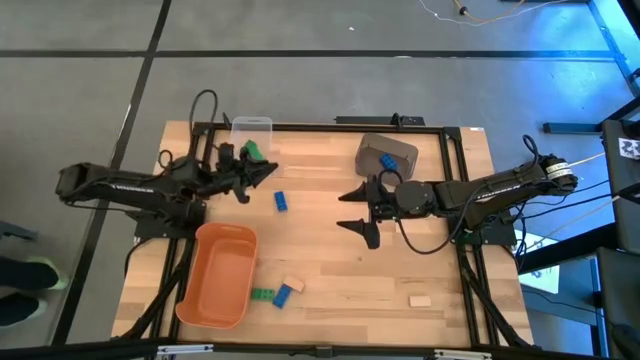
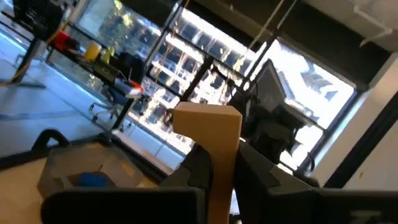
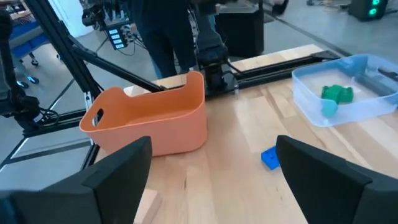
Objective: Sort & place blocks by color
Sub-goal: Put the top brown block into the orange bin
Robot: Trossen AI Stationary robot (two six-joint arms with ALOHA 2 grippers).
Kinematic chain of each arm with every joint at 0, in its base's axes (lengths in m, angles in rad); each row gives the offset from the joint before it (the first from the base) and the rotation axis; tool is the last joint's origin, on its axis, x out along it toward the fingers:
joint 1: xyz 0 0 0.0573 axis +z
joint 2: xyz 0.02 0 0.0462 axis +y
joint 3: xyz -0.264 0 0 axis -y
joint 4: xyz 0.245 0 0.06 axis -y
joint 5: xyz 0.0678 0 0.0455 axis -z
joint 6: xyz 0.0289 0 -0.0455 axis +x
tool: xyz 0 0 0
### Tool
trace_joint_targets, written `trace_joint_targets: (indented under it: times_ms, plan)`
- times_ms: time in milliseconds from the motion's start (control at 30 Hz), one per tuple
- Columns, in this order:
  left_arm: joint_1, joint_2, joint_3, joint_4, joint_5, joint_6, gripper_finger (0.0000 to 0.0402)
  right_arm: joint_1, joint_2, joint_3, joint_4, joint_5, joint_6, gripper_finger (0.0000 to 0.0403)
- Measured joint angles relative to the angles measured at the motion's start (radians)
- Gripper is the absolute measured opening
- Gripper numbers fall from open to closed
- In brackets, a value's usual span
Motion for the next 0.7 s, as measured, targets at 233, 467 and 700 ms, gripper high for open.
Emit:
trace_joint_targets:
  times_ms: [233, 467, 700]
  plan:
    - [-0.001, 0.037, 0.000, 0.002, 0.135, -0.005, 0.0032, 0.000, 0.000, 0.000, -0.002, 0.055, 0.027, 0.0344]
    - [-0.079, -0.029, 0.224, -0.651, 0.372, -0.055, 0.0032, 0.000, 0.000, 0.000, -0.002, 0.054, 0.053, 0.0344]
    - [-0.383, 0.066, 0.597, -1.535, 0.323, -0.169, 0.0032, 0.000, 0.001, 0.000, -0.010, 0.052, 0.054, 0.0344]
